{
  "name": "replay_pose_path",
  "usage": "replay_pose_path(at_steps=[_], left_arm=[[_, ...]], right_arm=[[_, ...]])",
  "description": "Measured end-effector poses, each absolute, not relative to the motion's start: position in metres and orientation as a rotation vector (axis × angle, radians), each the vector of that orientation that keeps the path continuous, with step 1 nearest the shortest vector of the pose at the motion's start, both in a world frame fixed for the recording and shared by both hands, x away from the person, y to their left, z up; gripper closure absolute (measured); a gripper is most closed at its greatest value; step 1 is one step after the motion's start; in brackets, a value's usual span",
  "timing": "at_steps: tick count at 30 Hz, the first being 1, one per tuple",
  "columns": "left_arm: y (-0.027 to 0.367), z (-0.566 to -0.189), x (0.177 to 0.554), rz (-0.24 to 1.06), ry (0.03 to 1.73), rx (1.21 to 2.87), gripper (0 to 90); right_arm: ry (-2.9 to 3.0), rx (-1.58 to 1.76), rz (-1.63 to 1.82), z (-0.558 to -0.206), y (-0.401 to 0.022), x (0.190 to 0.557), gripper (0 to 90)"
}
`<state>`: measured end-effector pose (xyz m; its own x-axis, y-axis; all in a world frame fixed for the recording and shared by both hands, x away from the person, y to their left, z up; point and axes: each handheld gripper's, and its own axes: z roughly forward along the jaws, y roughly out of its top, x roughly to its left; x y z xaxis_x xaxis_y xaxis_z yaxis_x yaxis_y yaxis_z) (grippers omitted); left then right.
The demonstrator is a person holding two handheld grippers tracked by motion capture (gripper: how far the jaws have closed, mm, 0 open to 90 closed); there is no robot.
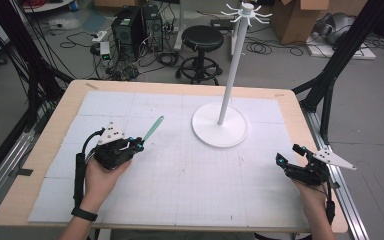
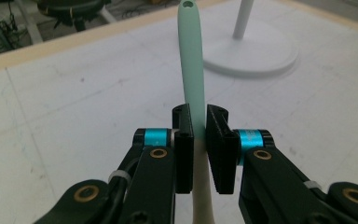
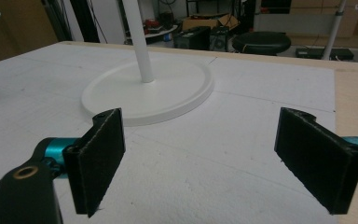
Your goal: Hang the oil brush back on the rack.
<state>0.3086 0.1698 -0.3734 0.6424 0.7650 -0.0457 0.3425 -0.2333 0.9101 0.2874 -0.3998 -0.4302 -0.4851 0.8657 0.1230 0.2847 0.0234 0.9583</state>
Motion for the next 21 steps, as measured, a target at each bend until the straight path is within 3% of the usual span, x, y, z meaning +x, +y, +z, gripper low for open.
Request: replay_pose_path(at_steps=[21], left_arm=[[0.134, -0.313, 0.333, 0.559, 0.722, 1.54, 81.8]], right_arm=[[1.796, 1.162, 1.491, -0.429, -0.4, 0.288, 15.4]])
